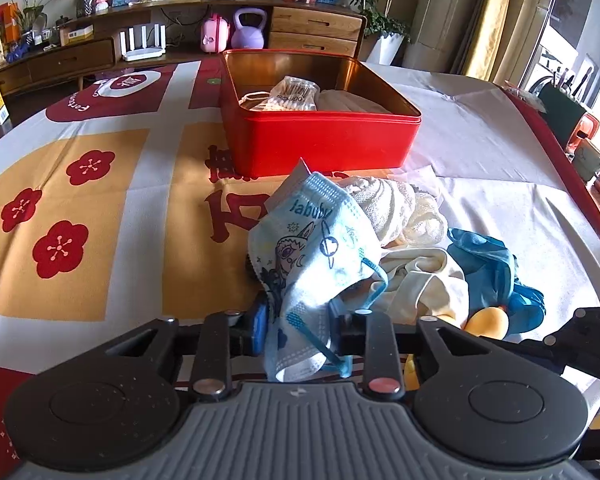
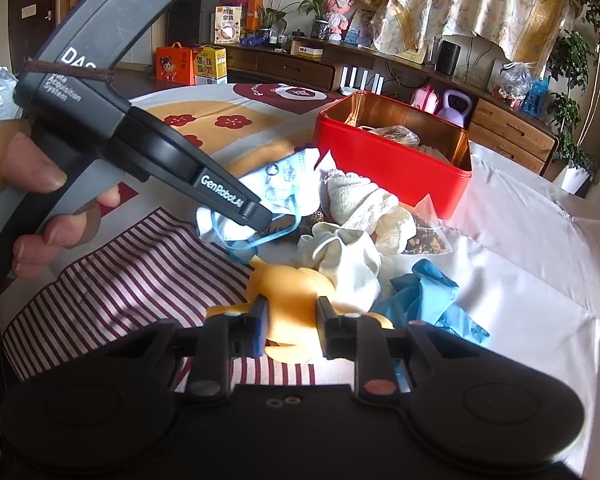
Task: Organize soft objects
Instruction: 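Lift the face mask with the left gripper while the right gripper grasps the yellow duck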
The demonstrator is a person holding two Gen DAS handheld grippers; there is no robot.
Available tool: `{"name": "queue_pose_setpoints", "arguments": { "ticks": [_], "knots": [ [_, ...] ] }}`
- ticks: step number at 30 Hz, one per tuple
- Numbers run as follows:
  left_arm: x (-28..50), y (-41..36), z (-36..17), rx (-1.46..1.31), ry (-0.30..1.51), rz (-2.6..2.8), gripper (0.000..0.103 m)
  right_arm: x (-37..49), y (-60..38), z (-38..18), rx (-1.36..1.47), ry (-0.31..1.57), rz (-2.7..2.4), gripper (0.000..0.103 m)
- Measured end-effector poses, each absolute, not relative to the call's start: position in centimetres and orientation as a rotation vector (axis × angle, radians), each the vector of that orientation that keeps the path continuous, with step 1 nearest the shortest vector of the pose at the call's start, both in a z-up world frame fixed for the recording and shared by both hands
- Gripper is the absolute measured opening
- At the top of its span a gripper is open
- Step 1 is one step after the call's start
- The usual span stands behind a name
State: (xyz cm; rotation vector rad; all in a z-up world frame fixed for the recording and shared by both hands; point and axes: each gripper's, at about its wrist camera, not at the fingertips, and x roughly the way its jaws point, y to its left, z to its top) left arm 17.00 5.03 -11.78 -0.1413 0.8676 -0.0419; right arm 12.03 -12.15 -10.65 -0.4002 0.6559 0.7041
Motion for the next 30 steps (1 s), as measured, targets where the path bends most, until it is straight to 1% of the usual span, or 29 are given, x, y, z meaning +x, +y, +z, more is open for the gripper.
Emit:
{"name": "queue_pose_setpoints", "arguments": {
  "ticks": [7, 18, 30],
  "knots": [
    [15.8, 5.6, -10.7, -0.166, 0.852, -0.018, 0.021, 12.2, -13.6, -9.4, -0.290, 0.665, 0.683, 0.019],
    [14.2, 5.8, -8.2, -0.188, 0.842, -0.003, 0.021, 12.8, -16.9, -6.0, -0.067, 0.679, 0.676, 0.019],
    [13.7, 4.6, -4.7, -0.190, 0.805, -0.030, 0.021, 14.0, -17.9, -2.0, 0.028, 0.637, 0.676, 0.019]
  ]
}}
